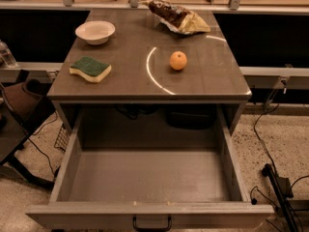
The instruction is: Close top drawer
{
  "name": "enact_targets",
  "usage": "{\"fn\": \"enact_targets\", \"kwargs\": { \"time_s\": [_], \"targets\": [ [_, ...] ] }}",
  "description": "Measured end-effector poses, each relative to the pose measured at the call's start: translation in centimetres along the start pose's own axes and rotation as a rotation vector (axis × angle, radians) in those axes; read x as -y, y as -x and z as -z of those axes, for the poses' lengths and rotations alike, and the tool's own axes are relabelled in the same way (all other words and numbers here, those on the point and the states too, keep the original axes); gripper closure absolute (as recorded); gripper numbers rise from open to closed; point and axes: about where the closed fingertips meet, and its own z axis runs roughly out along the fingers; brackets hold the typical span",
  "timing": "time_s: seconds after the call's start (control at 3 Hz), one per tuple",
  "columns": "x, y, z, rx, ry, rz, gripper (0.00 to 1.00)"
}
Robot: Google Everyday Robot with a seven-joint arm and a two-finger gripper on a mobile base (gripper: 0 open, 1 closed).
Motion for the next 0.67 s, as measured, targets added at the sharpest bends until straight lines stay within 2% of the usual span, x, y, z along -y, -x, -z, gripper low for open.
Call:
{"fn": "enact_targets", "kwargs": {
  "time_s": [0.33,0.67],
  "targets": [
    [0.17,0.24,-0.21,0.000,-0.001,0.011,0.16],
    [0.12,0.31,-0.33,0.001,0.004,0.013,0.40]
  ]
}}
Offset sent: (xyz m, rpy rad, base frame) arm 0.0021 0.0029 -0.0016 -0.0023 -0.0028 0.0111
